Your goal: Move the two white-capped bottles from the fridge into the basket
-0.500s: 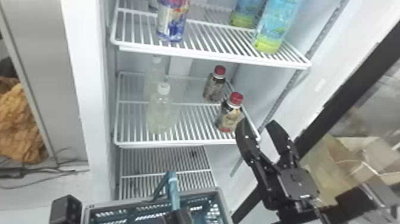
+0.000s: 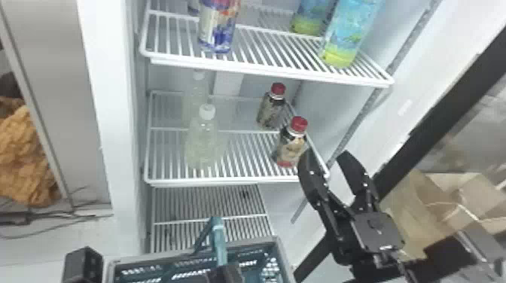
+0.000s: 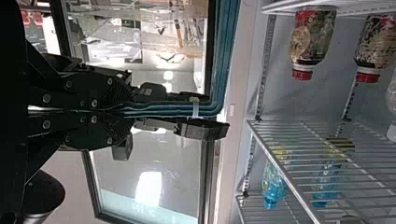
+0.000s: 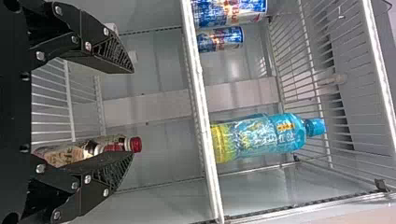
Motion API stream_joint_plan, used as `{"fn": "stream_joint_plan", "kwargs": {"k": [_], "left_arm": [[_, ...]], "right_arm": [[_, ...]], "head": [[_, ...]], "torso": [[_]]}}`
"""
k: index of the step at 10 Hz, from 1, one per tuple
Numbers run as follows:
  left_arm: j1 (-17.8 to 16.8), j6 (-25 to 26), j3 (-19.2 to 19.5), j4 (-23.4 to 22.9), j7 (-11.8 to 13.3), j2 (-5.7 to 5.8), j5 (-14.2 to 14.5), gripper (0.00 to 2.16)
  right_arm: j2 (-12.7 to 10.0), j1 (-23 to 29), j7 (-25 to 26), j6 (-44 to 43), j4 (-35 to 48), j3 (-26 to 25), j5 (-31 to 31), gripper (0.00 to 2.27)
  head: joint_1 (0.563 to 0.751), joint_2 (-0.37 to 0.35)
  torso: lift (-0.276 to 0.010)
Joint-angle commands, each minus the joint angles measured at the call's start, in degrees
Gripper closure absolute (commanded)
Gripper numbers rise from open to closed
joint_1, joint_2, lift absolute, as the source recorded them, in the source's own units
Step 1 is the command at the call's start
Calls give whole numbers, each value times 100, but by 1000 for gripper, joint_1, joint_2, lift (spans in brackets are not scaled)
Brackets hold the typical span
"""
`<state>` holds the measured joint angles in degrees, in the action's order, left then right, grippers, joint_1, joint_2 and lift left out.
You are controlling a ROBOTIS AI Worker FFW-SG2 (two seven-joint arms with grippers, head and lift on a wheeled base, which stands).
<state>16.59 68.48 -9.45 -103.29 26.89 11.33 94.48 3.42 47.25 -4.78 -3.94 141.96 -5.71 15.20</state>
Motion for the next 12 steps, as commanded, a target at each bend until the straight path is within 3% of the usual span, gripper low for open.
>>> {"fn": "stream_joint_plan", "kwargs": {"k": [1, 8, 10, 12], "left_arm": [[0, 0, 8, 0, 0, 1, 1, 1119], [14, -14, 8, 0, 0, -8, 13, 1119], [14, -14, 8, 0, 0, -8, 24, 1119], [14, -14, 8, 0, 0, -8, 24, 1119]], "right_arm": [[-9, 0, 3, 0, -14, 0, 11, 463], [97, -323, -32, 28, -366, 126, -34, 472], [115, -534, -243, 169, -520, 103, -57, 472], [141, -998, -840, 703, -788, 23, -217, 466]], "head": [[695, -350], [695, -350], [695, -350], [695, -350]], "torso": [[-260], [-260], [-260], [-260]]}}
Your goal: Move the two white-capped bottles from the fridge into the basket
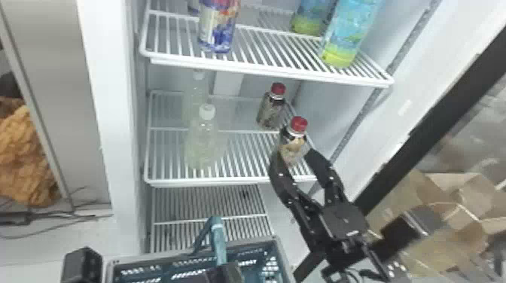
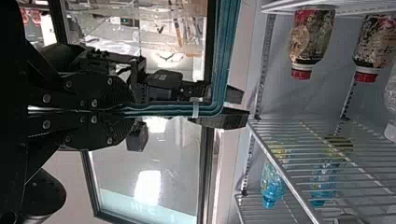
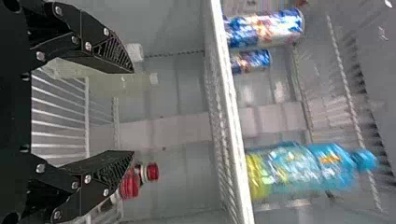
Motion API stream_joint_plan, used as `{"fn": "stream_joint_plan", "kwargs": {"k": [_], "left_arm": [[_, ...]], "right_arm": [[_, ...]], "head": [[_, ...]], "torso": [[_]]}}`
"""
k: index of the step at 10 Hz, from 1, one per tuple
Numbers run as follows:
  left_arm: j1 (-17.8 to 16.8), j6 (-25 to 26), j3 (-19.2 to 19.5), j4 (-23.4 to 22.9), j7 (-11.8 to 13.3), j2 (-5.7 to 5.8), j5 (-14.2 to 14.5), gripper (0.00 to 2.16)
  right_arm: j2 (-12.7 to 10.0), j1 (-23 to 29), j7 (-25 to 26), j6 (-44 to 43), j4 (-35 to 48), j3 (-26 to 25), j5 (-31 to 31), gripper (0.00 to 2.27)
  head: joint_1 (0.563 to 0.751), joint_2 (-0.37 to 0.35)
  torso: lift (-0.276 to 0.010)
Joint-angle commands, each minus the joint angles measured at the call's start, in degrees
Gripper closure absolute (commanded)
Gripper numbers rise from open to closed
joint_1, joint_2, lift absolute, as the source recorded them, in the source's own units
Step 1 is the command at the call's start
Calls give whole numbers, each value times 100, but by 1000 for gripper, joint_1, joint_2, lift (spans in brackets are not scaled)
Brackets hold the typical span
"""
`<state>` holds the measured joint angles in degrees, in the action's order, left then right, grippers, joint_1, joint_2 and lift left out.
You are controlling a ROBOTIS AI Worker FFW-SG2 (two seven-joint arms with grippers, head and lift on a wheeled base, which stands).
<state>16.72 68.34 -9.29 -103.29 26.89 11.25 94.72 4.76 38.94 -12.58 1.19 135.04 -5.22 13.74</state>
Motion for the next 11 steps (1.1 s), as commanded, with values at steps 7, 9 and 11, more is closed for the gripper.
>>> {"fn": "stream_joint_plan", "kwargs": {"k": [7, 9, 11], "left_arm": [[-69, 0, -19, 0, -17, 0, 11, 1119], [-84, 0, -30, 0, -17, 0, 11, 1119], [-84, 0, -30, 0, -17, 0, 23, 1119]], "right_arm": [[279, -1349, -570, 583, -1136, 487, -277, 438], [323, -1672, -666, 682, -1404, 636, -323, 302], [411, -1996, -666, 766, -1643, 853, -311, 193]], "head": [[695, -350], [695, -335], [695, -308]], "torso": [[-260], [-260], [-260]]}}
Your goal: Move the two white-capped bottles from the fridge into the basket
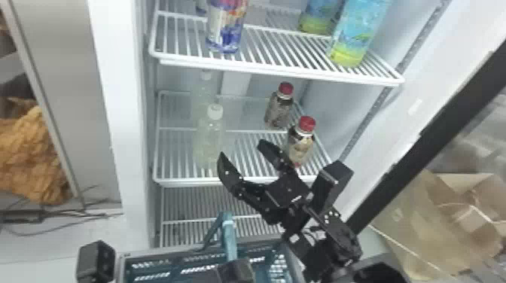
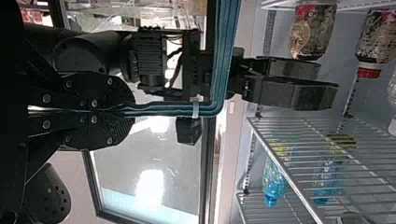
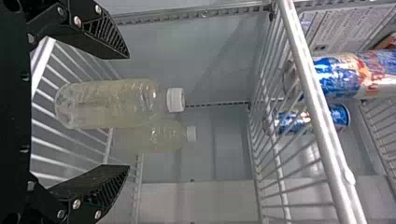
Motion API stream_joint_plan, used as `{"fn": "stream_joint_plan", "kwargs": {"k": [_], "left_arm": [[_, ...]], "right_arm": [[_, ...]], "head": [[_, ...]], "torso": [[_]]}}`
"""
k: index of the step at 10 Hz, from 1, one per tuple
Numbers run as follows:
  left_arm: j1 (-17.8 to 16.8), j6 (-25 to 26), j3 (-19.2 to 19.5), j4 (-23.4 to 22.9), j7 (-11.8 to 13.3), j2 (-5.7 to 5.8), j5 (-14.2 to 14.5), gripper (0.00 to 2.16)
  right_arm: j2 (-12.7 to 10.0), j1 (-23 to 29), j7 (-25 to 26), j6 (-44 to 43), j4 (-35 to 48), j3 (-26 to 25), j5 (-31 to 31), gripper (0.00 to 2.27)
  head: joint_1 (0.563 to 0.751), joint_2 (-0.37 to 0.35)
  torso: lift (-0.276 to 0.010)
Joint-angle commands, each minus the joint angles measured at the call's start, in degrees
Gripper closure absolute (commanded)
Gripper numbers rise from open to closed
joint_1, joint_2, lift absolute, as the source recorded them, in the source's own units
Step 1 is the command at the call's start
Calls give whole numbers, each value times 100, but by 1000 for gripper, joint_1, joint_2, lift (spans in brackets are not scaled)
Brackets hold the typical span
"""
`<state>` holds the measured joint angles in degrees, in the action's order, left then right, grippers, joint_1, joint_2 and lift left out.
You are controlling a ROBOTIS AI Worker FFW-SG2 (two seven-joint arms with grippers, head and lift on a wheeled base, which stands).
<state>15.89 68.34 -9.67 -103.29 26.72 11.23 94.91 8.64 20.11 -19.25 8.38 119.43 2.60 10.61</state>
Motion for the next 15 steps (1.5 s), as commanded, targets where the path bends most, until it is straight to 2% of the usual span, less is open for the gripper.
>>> {"fn": "stream_joint_plan", "kwargs": {"k": [1, 5, 8, 15], "left_arm": [[-1, 0, 7, 0, 0, -7, 4, 1119], [-15, 0, -16, 0, -9, -16, 4, 1119], [-15, 0, -16, 0, -26, -16, 4, 1119], [-29, 0, -27, 0, -35, -33, 15, 1119]], "right_arm": [[67, -310, -26, 104, -250, 174, 2, 159], [103, -788, -26, 230, -672, 403, -181, 84], [111, -1069, 35, 455, -1009, 448, -295, 84], [164, -1885, -17, 273, -1811, 734, -249, 85]], "head": [[695, -300], [695, -251], [695, -245], [695, -214]], "torso": [[-260], [-260], [-260], [-260]]}}
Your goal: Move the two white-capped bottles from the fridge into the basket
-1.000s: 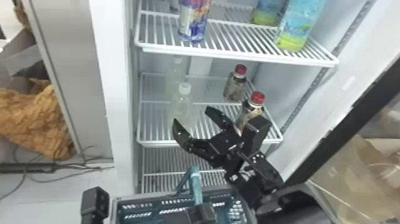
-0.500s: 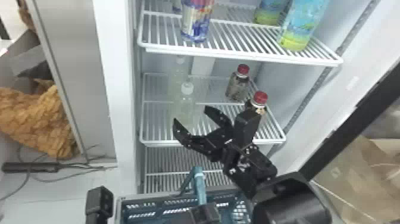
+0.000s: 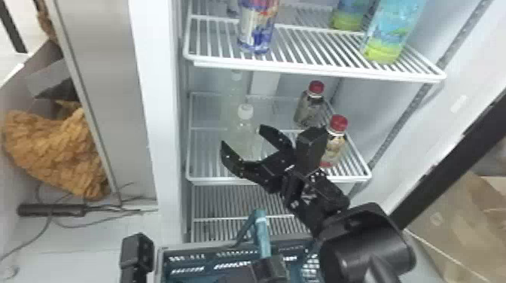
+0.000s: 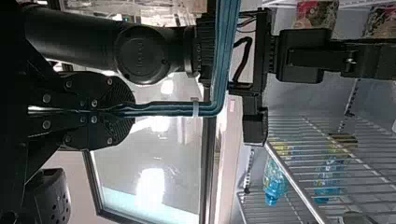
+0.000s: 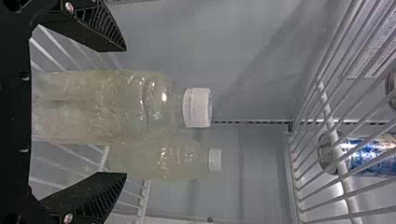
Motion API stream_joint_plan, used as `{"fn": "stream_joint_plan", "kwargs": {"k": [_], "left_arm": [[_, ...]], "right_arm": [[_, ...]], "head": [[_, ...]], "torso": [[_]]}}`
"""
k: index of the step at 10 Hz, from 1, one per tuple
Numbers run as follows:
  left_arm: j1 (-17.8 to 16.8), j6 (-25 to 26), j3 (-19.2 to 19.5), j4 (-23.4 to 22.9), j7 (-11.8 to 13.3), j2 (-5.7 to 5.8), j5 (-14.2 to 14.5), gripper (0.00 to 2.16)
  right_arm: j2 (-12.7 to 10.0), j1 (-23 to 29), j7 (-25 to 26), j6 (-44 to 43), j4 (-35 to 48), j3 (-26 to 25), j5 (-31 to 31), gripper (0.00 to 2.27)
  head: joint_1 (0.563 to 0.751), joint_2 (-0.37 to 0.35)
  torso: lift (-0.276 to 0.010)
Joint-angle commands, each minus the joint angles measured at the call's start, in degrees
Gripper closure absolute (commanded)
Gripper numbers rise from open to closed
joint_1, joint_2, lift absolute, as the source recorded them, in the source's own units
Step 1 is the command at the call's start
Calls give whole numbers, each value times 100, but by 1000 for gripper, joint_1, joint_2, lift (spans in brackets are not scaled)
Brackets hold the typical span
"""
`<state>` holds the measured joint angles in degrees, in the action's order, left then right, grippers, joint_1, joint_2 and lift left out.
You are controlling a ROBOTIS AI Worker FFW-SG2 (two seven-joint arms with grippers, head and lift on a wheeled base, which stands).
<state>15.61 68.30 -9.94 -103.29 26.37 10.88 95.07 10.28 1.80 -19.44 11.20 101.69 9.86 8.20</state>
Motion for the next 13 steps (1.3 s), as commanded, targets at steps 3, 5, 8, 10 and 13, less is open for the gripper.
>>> {"fn": "stream_joint_plan", "kwargs": {"k": [3, 5, 8, 10, 13], "left_arm": [[-14, -10, 0, 0, 0, -7, -1, 1119], [-14, -24, 11, 0, -9, -16, -1, 1119], [-14, -10, 0, 0, -9, -7, 11, 1119], [-14, -24, 0, 0, 0, 2, 22, 1119], [0, -24, 11, 0, 0, 11, 22, 1119]], "right_arm": [[9, -307, -7, -164, -305, 110, 26, 283], [26, -349, -7, -206, -347, 225, 128, 846], [53, -293, -104, -305, -249, 213, 311, 865], [79, -40, -139, -206, 286, 42, 277, 865], [88, 621, -227, 159, 1312, -415, 220, 863]], "head": [[695, -209], [695, -198], [695, -184], [695, -183], [695, -209]], "torso": [[-260], [-260], [-260], [-260], [-260]]}}
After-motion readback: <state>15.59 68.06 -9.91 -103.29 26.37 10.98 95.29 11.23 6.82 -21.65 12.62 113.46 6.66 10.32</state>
